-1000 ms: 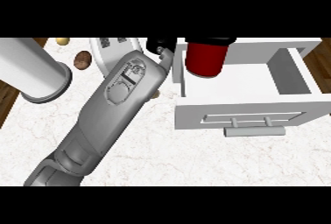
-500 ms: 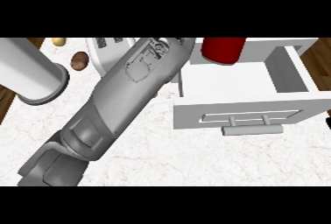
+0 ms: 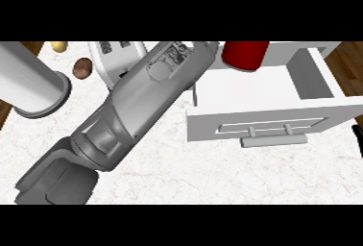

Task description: Pick up the can, place it into the drawer and close the drawer

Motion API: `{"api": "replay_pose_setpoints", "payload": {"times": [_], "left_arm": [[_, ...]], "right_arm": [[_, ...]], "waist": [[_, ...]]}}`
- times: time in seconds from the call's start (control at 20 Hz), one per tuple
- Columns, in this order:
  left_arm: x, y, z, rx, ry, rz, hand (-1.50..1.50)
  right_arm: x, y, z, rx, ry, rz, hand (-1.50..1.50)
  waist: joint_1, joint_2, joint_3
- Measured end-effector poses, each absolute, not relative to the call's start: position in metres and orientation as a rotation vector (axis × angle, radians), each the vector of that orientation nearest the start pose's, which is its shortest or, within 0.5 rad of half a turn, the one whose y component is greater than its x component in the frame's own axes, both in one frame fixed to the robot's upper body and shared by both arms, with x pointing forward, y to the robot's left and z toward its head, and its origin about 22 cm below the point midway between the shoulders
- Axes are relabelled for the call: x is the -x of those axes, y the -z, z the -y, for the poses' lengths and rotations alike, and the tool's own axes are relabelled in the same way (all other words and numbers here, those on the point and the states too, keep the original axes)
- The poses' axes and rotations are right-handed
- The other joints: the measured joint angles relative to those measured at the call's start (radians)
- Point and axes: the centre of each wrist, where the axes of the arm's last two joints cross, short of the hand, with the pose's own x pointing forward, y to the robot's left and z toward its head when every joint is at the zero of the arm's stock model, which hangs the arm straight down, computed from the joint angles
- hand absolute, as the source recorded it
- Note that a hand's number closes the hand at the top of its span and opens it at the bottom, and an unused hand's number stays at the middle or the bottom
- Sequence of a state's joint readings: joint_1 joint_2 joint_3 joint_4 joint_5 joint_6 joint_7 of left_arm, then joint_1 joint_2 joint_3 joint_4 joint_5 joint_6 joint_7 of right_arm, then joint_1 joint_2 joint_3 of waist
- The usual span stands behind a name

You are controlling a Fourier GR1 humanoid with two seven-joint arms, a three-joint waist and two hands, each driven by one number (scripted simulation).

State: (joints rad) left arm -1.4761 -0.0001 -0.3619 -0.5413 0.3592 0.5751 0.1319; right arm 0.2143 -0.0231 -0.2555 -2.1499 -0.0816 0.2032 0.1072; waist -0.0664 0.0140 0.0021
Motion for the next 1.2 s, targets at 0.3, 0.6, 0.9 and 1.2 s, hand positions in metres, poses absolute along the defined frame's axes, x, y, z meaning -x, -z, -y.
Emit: {"api": "replay_pose_setpoints", "payload": {"times": [0.3, 0.6, 0.9, 1.2], "left_arm": [[-0.424, -0.224, 0.022, -0.117, 0.255, 1.758, 1.5], [-0.426, -0.205, 0.018, -0.181, 0.259, 1.773, 1.5], [-0.429, -0.188, 0.012, -0.233, 0.283, 1.779, 1.5], [-0.43, -0.175, 0.008, -0.291, 0.281, 1.779, -1.5]], "right_arm": [[-0.171, -0.099, 0.297, 0.166, -0.002, 1.841, -1.5], [-0.18, -0.103, 0.299, 0.157, -0.008, 1.851, -1.5], [-0.183, -0.106, 0.296, 0.144, -0.022, 1.867, -1.5], [-0.187, -0.113, 0.292, 0.13, -0.035, 1.879, -1.5]], "waist": [[-0.014, 0.004, 0.0], [-0.027, 0.009, 0.001], [-0.045, 0.013, 0.001], [-0.057, 0.016, 0.001]]}}
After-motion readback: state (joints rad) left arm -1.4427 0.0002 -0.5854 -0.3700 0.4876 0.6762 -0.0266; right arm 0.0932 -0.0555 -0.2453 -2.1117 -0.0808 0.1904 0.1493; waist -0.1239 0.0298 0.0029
